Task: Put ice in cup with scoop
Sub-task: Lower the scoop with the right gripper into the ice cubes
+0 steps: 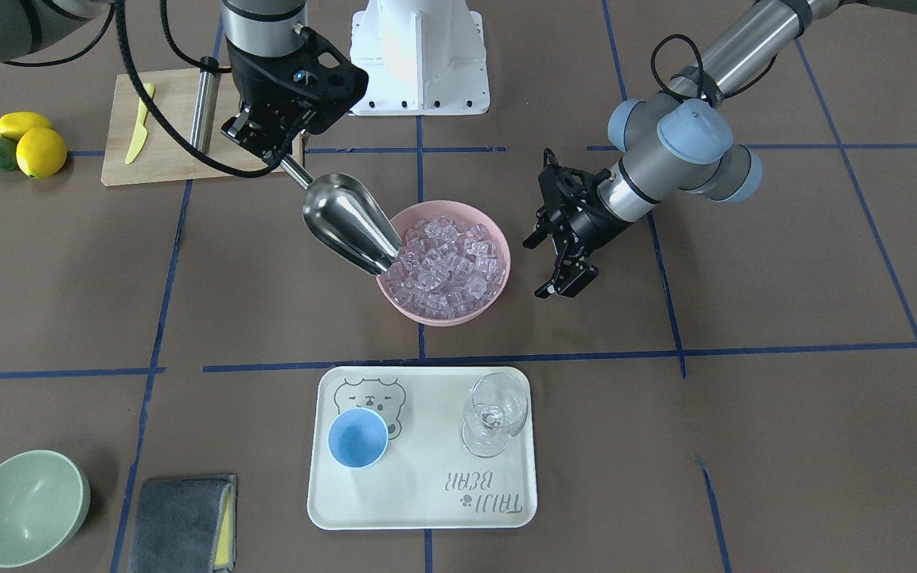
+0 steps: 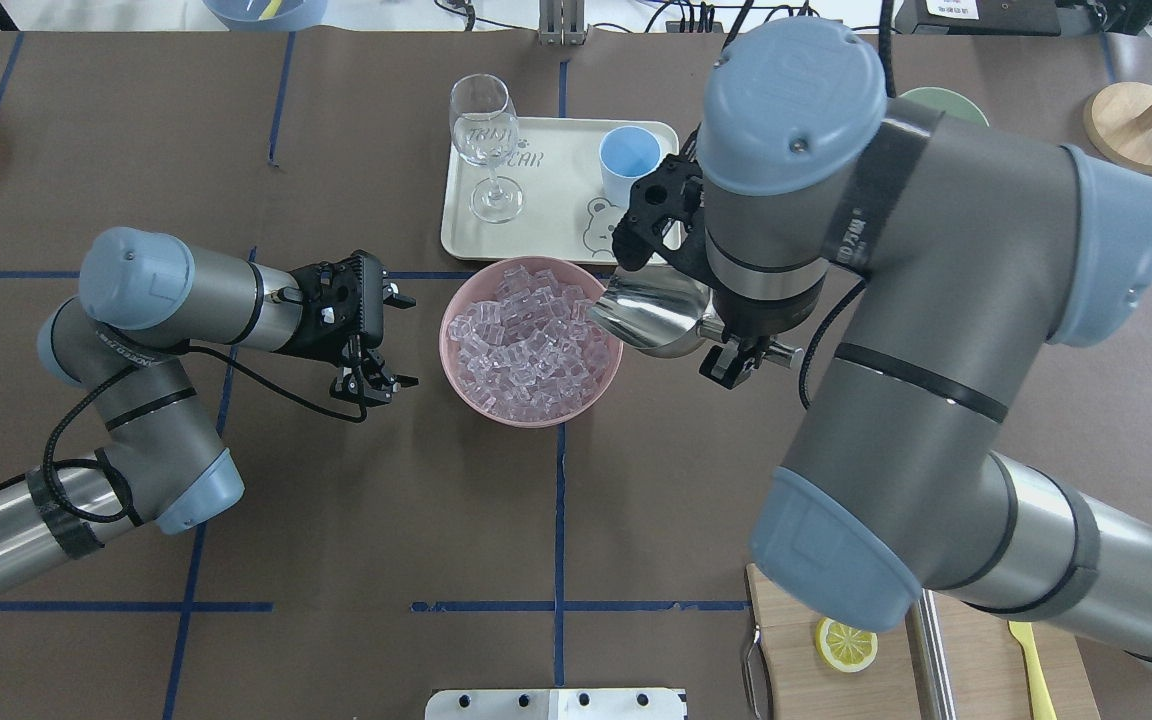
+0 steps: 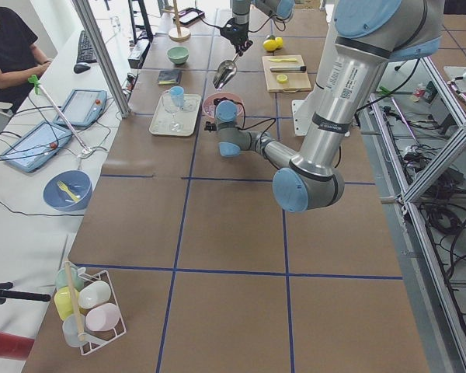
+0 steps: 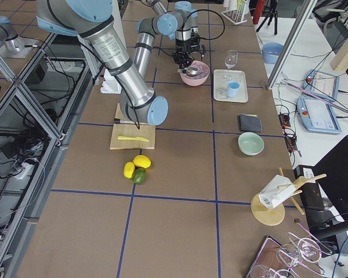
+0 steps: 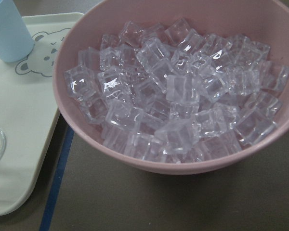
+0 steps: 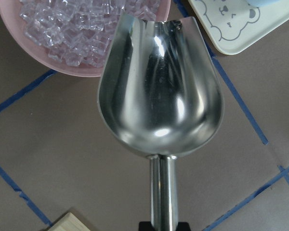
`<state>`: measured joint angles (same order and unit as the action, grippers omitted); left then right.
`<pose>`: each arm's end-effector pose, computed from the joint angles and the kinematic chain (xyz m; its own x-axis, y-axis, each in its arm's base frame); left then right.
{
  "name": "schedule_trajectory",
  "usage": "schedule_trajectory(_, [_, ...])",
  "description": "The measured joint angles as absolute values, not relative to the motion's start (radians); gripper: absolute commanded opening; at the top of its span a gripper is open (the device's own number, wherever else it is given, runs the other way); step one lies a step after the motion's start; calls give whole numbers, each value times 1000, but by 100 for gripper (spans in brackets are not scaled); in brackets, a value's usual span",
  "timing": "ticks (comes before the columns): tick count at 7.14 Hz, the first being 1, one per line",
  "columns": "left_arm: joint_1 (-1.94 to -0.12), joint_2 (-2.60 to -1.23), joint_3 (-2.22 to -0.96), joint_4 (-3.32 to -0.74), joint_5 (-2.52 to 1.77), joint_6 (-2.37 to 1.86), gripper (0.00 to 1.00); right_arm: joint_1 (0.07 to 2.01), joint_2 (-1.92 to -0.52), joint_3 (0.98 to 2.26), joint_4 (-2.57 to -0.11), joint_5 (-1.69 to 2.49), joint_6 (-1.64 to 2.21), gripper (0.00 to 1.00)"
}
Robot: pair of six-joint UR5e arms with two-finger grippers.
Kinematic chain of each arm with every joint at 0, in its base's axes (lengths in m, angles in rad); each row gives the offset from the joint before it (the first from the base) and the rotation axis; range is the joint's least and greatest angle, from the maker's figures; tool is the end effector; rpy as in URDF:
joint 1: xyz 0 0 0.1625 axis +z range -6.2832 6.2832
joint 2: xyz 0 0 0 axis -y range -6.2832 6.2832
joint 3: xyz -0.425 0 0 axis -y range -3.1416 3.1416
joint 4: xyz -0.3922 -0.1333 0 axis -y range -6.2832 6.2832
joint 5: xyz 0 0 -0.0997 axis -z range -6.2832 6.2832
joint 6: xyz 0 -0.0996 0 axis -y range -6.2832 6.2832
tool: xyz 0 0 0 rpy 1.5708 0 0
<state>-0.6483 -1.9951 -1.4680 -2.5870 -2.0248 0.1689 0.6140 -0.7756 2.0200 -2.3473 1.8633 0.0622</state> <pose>0.4697 -0.4683 0.3496 0.1687 0.9836 0.0637 -0.2155 -0.0262 0.9761 -0.3984 -0.4088 0.1287 0.4899 -0.8239 0.2849 0.7004 0.5665 0.4341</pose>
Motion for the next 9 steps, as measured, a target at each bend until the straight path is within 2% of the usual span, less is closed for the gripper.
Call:
schedule_trajectory(3, [-648,-1994,-1467,-2586,-2025,168,100,613,-626,1857,-2478,1864,-77,0])
schedule_trajectory(9, [-648,-1994,-1465,-2592,-2025,167,100,589,-460,1615,-2593,1803,-239,0])
